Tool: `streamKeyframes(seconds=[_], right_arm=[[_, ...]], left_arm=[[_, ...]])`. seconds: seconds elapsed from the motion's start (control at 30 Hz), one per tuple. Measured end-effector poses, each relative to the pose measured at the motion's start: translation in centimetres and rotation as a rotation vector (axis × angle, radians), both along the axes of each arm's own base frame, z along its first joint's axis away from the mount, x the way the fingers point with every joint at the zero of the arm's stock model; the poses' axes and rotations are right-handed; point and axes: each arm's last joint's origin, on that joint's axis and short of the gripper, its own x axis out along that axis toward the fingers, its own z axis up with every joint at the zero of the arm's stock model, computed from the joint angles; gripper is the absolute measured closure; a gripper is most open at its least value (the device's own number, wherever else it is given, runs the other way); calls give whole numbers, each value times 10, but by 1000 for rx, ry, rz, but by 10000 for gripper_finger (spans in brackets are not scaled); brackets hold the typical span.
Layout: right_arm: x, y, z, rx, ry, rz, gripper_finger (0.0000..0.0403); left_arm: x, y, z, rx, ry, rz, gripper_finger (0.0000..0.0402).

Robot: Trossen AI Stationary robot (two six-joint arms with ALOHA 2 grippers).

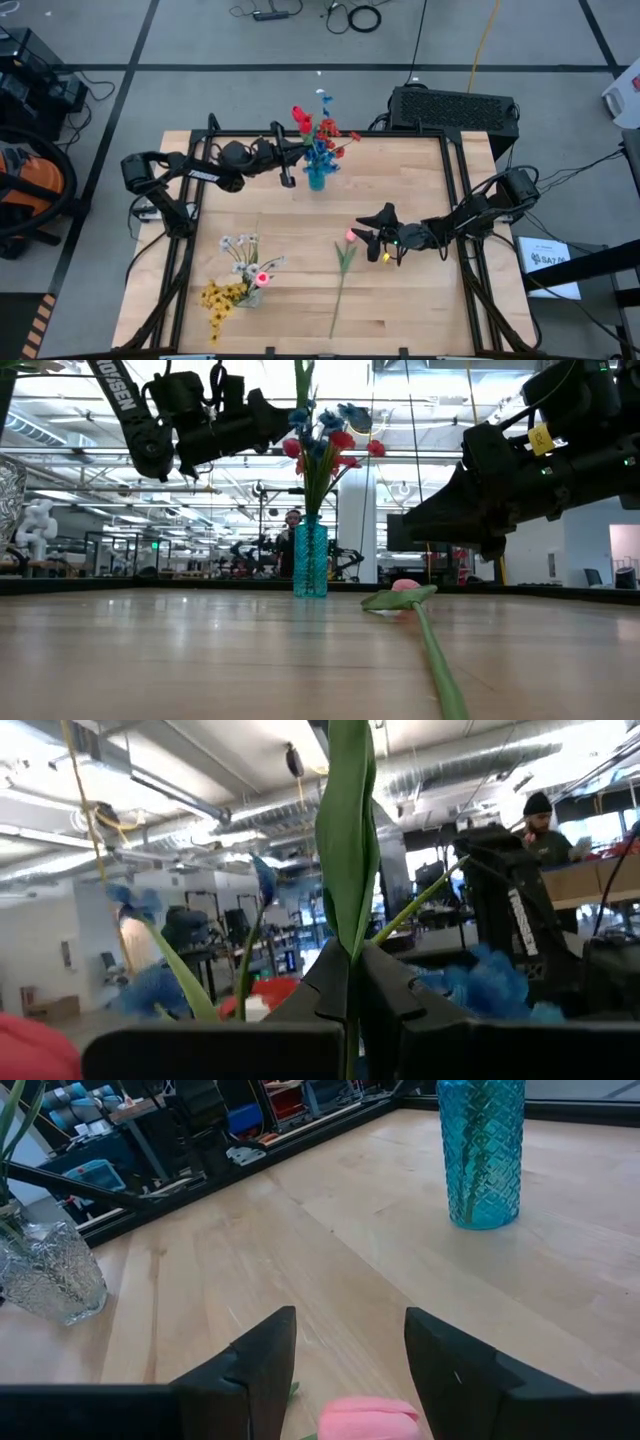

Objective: Sort flowers into vase by color
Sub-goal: Put the red tulip into the blue flower vase

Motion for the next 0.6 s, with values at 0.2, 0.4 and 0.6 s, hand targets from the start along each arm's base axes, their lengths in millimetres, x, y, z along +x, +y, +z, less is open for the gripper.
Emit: streamKeyframes(seconds=[0.2, 0.4, 0.6], right_arm=[[0, 0, 0, 3, -1, -1, 222], [0, 0, 0, 3, -1, 0, 222], [0, 0, 0, 6, -3, -2, 222]], left_arm=[[3, 2, -9, -46, 85, 9, 393], [4, 3, -11, -63, 106, 22, 393], [5, 3, -17, -92, 164, 22, 393]])
